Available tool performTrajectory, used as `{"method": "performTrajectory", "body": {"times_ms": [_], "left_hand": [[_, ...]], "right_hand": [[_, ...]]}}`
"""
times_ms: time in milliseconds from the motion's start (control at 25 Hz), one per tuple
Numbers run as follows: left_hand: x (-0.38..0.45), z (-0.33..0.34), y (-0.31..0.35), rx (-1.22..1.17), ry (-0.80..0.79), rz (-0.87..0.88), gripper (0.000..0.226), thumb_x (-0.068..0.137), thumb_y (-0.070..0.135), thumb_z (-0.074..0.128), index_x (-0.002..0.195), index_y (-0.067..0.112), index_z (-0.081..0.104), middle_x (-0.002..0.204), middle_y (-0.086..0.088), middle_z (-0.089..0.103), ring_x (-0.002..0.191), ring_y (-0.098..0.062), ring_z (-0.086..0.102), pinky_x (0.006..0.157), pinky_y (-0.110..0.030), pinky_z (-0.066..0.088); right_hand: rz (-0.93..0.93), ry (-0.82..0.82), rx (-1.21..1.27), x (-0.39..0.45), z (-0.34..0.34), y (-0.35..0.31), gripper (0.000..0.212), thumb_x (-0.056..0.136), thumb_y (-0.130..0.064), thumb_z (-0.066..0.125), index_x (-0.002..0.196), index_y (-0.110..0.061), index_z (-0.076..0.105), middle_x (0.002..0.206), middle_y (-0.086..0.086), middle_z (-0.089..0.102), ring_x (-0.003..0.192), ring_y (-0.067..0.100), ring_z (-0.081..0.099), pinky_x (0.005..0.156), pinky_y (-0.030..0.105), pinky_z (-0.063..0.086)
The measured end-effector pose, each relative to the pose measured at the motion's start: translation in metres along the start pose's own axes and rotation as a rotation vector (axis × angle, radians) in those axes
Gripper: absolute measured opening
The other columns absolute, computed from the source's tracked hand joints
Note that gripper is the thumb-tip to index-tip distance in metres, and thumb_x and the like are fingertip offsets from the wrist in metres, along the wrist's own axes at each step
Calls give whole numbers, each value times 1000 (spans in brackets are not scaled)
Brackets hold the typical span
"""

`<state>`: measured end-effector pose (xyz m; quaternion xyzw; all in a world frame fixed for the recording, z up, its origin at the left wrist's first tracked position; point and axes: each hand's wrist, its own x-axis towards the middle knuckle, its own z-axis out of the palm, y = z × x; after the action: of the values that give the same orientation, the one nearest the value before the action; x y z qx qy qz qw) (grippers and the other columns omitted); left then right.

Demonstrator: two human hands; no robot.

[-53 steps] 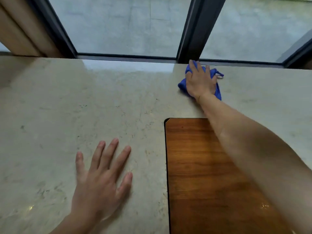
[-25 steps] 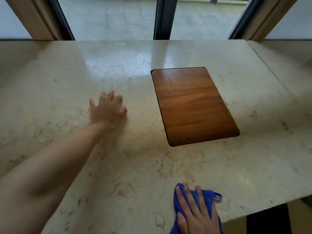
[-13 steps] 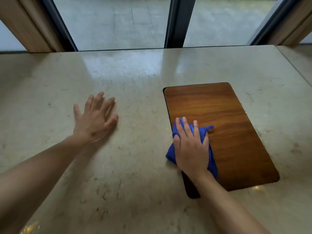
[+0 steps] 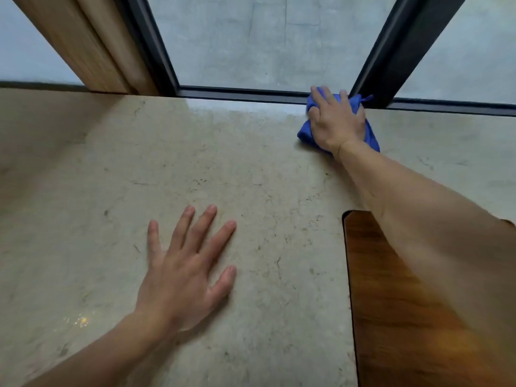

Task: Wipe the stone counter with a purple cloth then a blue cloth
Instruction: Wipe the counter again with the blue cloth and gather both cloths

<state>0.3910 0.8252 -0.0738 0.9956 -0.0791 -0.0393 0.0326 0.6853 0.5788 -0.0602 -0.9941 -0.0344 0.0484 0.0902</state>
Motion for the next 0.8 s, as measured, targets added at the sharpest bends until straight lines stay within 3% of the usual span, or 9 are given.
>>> {"method": "performTrajectory", "body": {"times_ms": [120, 320, 480, 640, 720, 800], "left_hand": [[3, 3, -3, -11, -14, -15, 70, 92, 65, 27, 156, 40, 19, 168, 3, 12, 154, -25, 6, 112, -76, 7], [2, -2, -4, -3, -68, -59, 71, 89, 70, 14, 155, 47, 5, 168, 9, -2, 154, -20, -7, 114, -72, 1], [4, -7, -4, -40, -60, -65, 71, 87, 71, 12, 155, 47, 8, 168, 9, 1, 154, -19, -3, 114, -71, 1], [2, -7, -1, -82, -77, -54, 64, 96, 65, 22, 155, 46, 9, 168, 9, 0, 154, -19, -2, 115, -71, 1], [-20, -8, 4, -125, -41, -34, 63, 97, 63, 28, 154, 42, 16, 168, 7, 7, 154, -21, 5, 113, -72, 4], [-58, -8, 5, -165, 44, -18, 62, 95, 62, 31, 152, 36, 29, 165, 2, 21, 151, -22, 17, 111, -73, 10]], "right_hand": [[-134, -54, 8, 8, 3, -18, 54, 101, -35, 16, 155, -37, 16, 165, -13, 13, 152, 23, 7, 117, 58, 10], [-375, -131, 19, -99, 16, -41, 53, 102, -45, 16, 154, -47, 7, 164, -20, 4, 152, 17, 1, 118, 57, 3], [-357, -114, -9, -235, 30, -36, 53, 101, -49, 13, 153, -49, 3, 164, -20, 4, 152, 18, 0, 118, 58, -2], [-292, -78, -55, -392, 37, -24, 51, 103, -46, 20, 154, -44, 15, 164, -15, 18, 152, 22, 12, 119, 55, 11], [-245, -109, -40, -476, 37, -18, 52, 103, -46, 22, 155, -43, 17, 163, -16, 17, 152, 21, 12, 119, 52, 10], [-216, -114, -100, -555, 35, -13, 52, 100, -47, 29, 152, -41, 30, 158, -16, 29, 148, 21, 27, 114, 49, 16]]}}
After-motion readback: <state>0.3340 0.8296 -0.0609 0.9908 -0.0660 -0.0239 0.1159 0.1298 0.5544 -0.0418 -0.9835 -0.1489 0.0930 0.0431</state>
